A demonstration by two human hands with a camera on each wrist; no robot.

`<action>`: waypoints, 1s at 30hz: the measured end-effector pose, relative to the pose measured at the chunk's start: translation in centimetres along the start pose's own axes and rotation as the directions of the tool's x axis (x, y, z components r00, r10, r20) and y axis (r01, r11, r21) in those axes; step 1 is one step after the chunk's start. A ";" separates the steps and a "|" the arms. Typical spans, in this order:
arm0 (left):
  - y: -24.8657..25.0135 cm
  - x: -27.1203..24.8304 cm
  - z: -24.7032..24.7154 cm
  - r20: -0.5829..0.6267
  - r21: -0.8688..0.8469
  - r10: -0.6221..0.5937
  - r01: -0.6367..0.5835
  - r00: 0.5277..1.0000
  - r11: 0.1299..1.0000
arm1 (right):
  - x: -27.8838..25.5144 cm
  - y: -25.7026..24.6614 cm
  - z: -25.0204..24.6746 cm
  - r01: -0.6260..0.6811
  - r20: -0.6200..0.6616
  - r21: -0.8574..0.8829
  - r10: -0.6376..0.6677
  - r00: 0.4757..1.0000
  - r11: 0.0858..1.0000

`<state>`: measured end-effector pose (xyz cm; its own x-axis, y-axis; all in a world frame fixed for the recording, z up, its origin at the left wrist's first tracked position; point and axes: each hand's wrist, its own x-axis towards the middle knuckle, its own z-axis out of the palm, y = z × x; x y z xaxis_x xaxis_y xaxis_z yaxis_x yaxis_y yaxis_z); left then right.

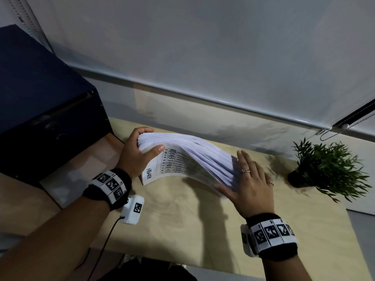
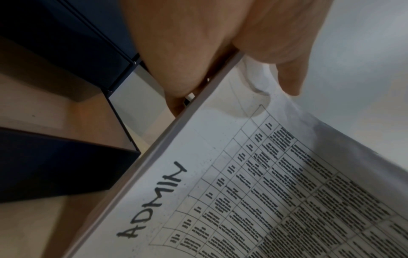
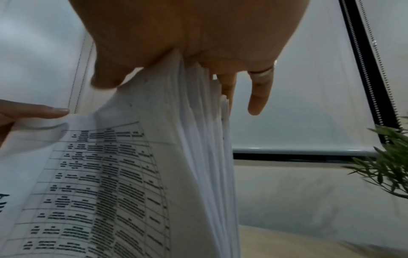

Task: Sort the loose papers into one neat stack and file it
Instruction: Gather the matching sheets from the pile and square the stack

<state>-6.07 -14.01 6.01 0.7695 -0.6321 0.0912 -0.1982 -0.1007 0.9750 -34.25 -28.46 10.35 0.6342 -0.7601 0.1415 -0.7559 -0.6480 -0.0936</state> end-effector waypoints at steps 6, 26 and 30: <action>-0.3 0.8 -0.1 -0.022 0.095 -0.001 0.003 1.000 0.995 | 1.5 0.0 -0.3 -0.108 0.028 0.009 0.108 0.994 0.994; 7.9 0.9 0.1 0.257 0.141 0.223 -0.264 0.940 0.954 | 6.9 -8.5 -4.3 0.217 0.067 0.259 -0.241 0.968 0.941; 10.5 2.1 -0.9 -0.040 0.346 0.434 -0.395 0.900 0.851 | 8.4 -7.9 -6.0 0.042 -0.026 0.496 -0.033 0.999 0.867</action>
<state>-6.03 -15.68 16.62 0.6311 -0.5816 0.5133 -0.6825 -0.1018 0.7237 -23.90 -29.43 18.20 0.6547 -0.7366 0.1697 -0.5482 -0.6172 -0.5643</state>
